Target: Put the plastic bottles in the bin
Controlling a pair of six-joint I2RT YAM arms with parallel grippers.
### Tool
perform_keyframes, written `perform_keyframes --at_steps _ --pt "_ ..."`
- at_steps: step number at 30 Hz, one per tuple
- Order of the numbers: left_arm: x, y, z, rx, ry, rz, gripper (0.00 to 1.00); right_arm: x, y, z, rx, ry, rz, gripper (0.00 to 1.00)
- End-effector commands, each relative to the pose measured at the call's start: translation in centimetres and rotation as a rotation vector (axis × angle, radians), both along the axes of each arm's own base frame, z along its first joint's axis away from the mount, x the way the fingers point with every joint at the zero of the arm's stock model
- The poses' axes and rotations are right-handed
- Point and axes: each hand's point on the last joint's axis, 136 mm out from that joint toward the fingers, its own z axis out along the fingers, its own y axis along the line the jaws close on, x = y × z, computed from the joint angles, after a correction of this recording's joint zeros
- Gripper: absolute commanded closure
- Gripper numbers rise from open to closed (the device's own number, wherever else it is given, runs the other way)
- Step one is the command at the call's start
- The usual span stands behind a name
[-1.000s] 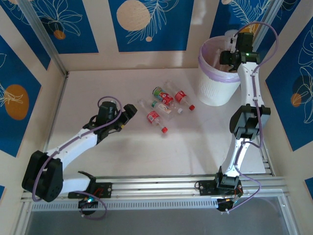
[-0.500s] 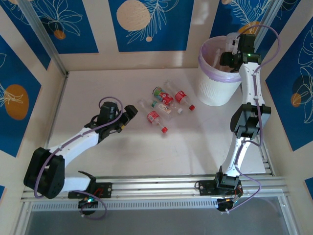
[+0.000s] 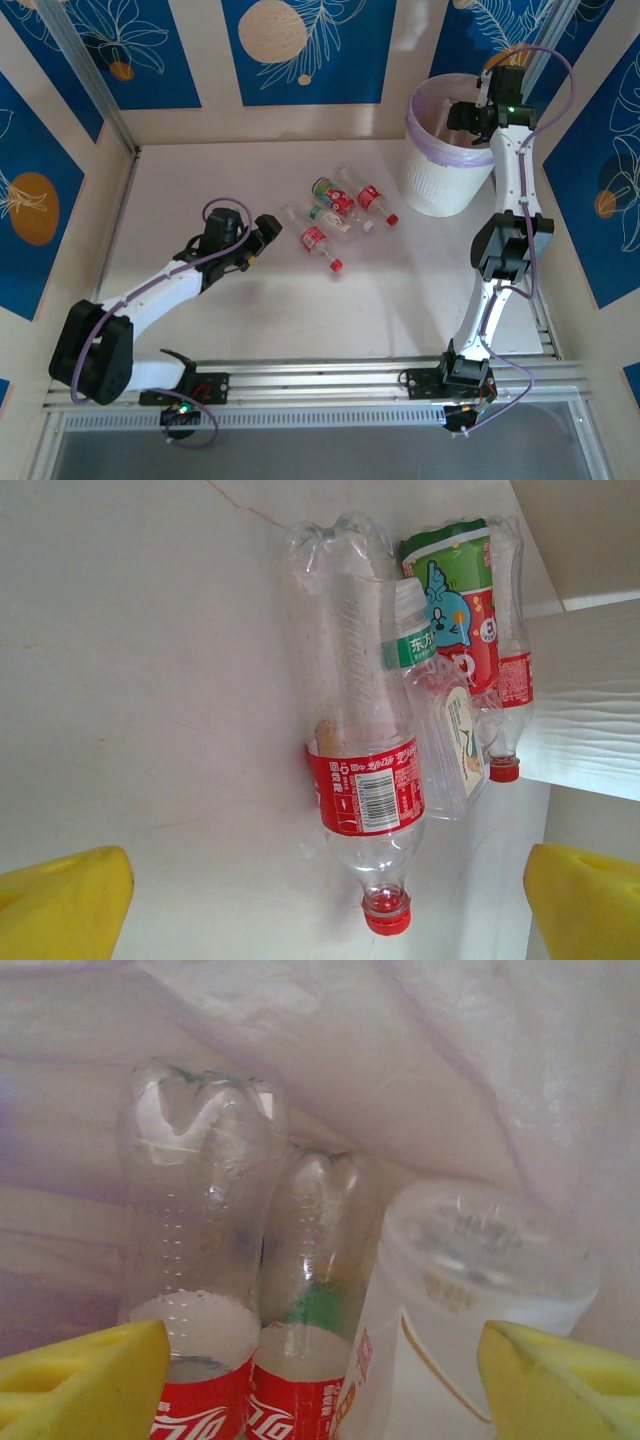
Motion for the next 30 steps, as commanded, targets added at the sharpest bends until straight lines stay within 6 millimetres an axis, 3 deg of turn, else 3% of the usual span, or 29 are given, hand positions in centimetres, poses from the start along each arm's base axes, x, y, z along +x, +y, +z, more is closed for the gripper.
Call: perform_keyframes --at_steps 1,5,11,16,20,25,30 --pt "0.6 0.2 0.3 0.004 -0.018 0.005 0.0 -0.2 0.3 1.7 0.01 -0.025 0.015 0.19" --pt "0.8 0.2 0.0 0.016 -0.013 0.004 0.0 -0.6 0.8 3.4 0.002 -0.061 0.022 0.19" --pt "1.5 0.3 -0.2 0.05 0.015 0.015 0.0 -2.1 2.4 7.4 0.001 -0.147 0.054 0.19" --pt "2.6 -0.2 0.2 0.072 0.018 0.02 0.0 -4.1 4.8 11.2 -0.012 -0.227 0.1 0.19" --pt "3.8 -1.2 0.0 0.071 0.028 0.011 0.0 -5.9 7.2 12.9 -0.013 -0.256 0.155 0.19" --pt "5.7 -2.4 -0.2 0.084 0.024 -0.003 0.01 -9.6 11.0 13.9 0.032 -0.283 0.245 0.2" --pt "7.5 -3.1 -0.7 0.124 0.024 -0.02 0.01 -14.5 15.3 13.7 0.139 -0.278 0.366 0.2"
